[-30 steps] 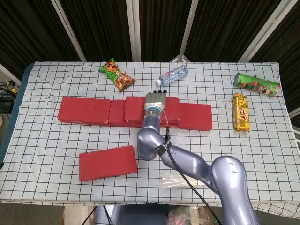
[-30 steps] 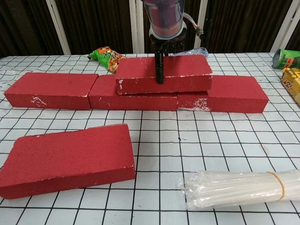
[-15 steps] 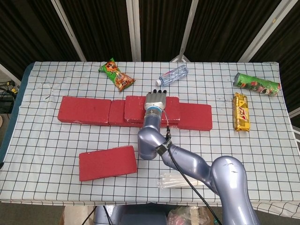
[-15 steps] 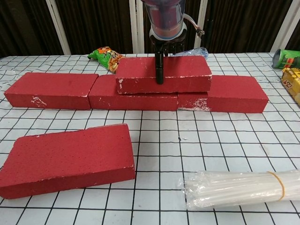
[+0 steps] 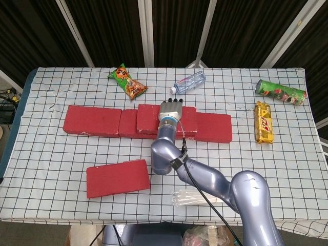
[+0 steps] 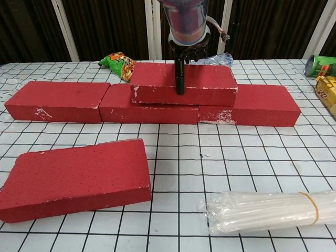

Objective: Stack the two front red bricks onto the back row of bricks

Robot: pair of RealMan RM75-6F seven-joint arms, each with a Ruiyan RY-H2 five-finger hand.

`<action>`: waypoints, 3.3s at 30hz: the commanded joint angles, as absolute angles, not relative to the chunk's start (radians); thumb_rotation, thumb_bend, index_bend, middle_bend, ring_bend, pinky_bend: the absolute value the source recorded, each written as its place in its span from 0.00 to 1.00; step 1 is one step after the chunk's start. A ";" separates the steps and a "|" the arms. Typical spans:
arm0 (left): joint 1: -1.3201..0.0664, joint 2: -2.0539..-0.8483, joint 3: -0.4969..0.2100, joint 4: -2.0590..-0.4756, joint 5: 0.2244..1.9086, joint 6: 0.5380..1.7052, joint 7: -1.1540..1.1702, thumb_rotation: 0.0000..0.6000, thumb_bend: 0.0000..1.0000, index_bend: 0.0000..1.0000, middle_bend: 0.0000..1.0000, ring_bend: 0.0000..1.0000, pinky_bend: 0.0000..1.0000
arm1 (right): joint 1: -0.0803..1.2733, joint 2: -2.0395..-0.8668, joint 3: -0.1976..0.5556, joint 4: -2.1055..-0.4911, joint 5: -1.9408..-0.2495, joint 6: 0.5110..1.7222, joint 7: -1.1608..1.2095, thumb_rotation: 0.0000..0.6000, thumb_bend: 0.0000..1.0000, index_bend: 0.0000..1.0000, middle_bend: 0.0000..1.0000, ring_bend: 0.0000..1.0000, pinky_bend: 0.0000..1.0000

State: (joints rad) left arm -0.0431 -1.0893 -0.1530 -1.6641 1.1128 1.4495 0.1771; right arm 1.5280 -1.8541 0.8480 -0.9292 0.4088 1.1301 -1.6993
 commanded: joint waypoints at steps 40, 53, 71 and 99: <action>-0.051 -1.097 -0.144 -1.641 1.169 1.441 0.124 1.00 0.00 0.00 0.00 0.00 0.00 | 1.234 -1.525 0.867 -1.520 0.339 1.247 -1.571 1.00 0.13 0.00 0.00 0.00 0.00; -0.064 -1.142 -0.110 -1.595 1.346 1.463 -0.028 1.00 0.00 0.00 0.00 0.00 0.00 | 0.594 -1.094 0.753 -2.072 -0.251 0.998 -0.951 1.00 0.13 0.00 0.00 0.00 0.00; -0.160 -0.982 -0.038 -1.884 1.416 1.275 0.101 1.00 0.00 0.00 0.00 0.00 0.00 | -0.016 -1.024 0.271 -1.952 -1.373 1.293 -0.171 1.00 0.13 0.00 0.00 0.00 0.00; -0.437 -1.201 -0.078 -2.291 0.829 1.296 0.912 1.00 0.00 0.00 0.00 0.00 0.00 | -0.013 -1.105 0.088 -1.860 -1.481 1.373 -0.075 1.00 0.13 0.00 0.00 0.00 0.00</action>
